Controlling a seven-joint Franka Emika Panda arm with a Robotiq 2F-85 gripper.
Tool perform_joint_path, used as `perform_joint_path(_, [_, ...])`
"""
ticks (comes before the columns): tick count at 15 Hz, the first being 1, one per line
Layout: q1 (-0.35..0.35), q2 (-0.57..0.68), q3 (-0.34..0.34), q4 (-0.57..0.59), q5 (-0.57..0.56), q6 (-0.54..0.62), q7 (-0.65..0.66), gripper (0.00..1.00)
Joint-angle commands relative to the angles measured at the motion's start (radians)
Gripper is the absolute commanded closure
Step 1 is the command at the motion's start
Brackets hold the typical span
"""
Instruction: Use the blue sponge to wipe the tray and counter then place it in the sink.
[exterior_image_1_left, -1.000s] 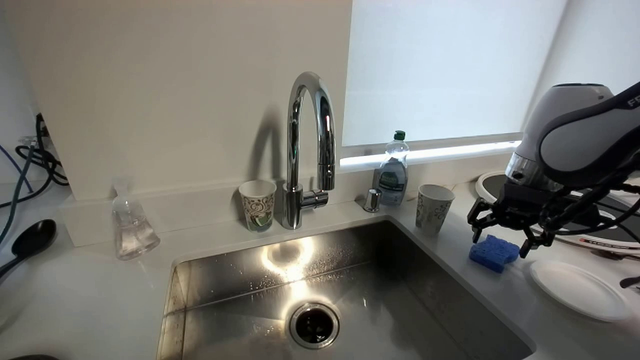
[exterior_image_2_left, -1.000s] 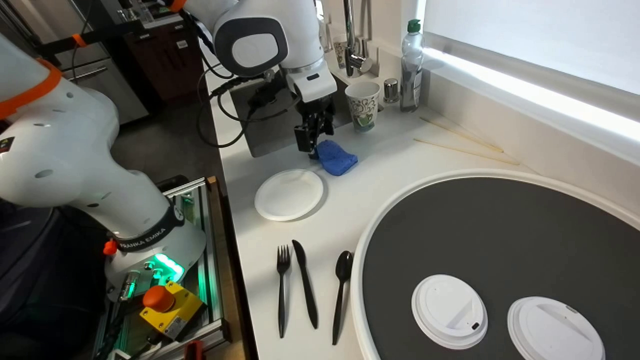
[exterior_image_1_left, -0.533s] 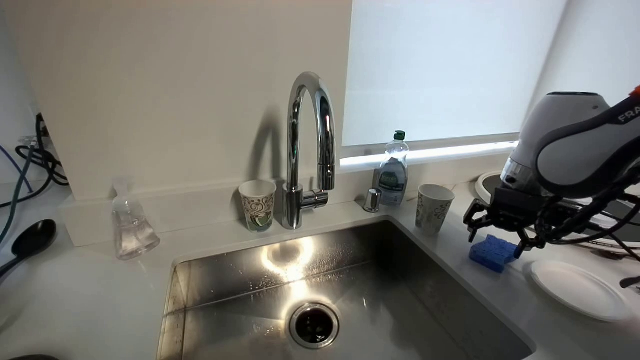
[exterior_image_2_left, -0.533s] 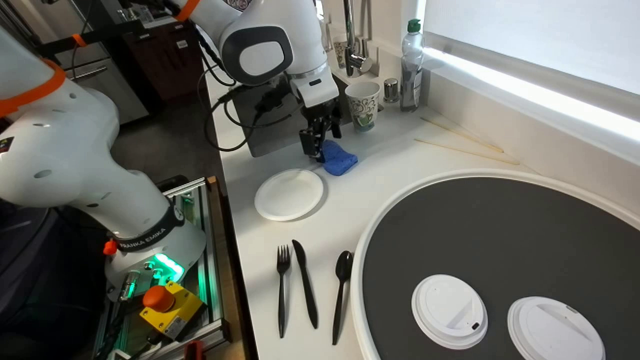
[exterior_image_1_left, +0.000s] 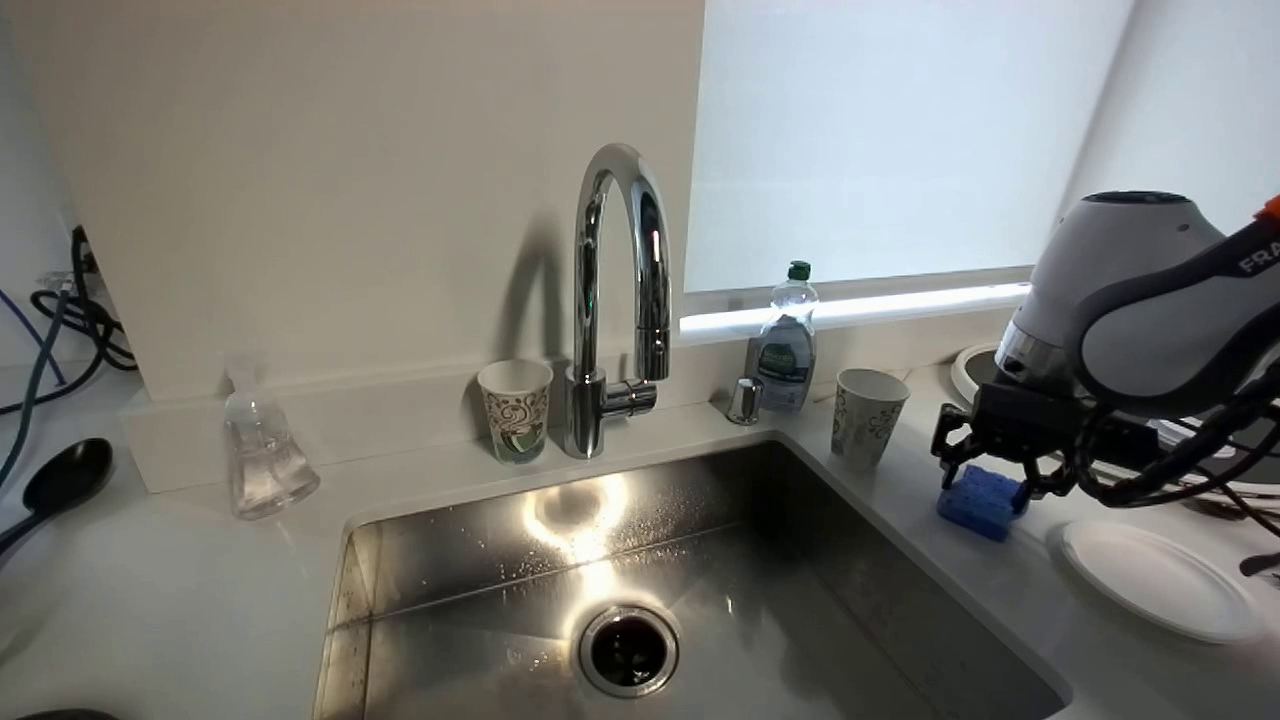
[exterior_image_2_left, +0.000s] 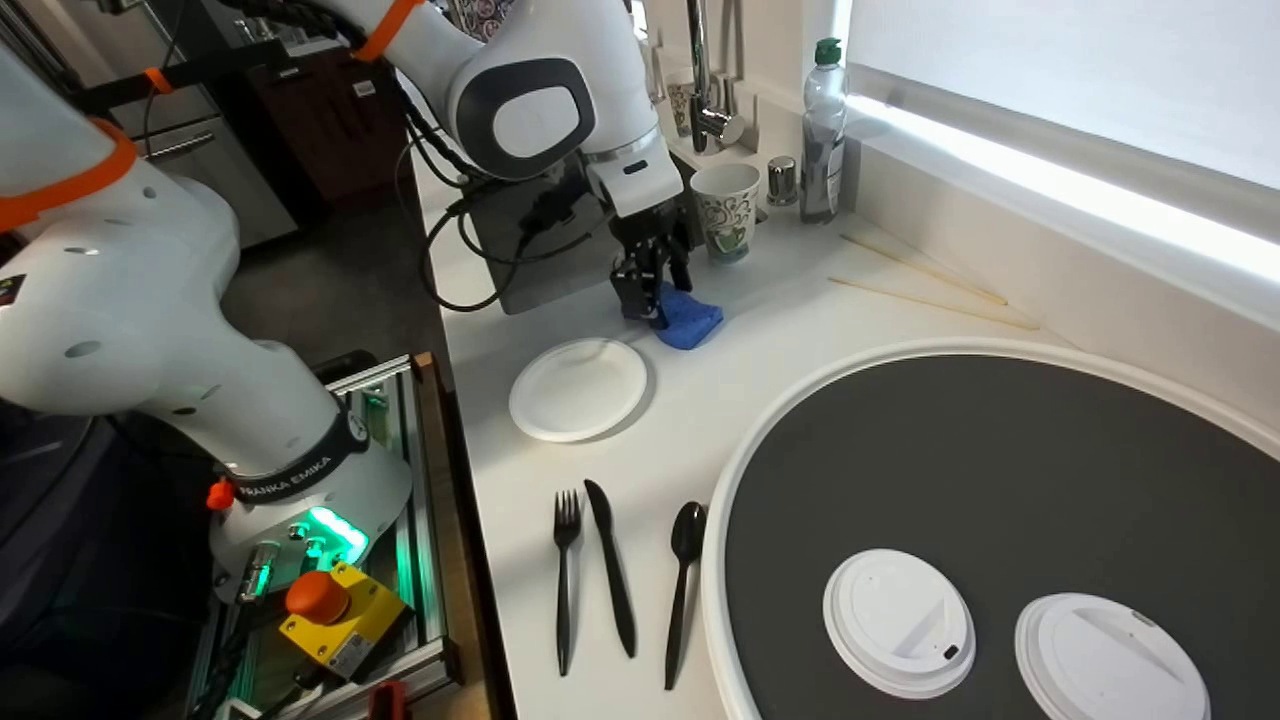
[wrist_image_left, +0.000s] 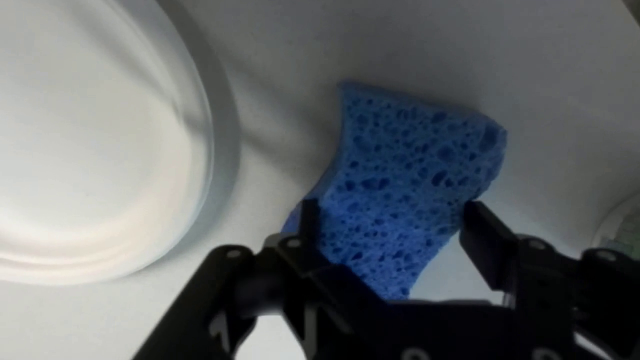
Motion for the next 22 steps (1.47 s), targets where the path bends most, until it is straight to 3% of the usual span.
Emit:
perform_joint_path(1, [-0.013,0.02,-0.002,0.011,-0.069,0.019,0.054,0.58])
perform_joint_path(7, [-0.018,0.005,-0.013,0.027,-0.094,0.009,0.054,0.99])
perform_joint_path(22, [-0.034,-0.06,-0.045,0.045,-0.065,-0.039,-0.022,1.0])
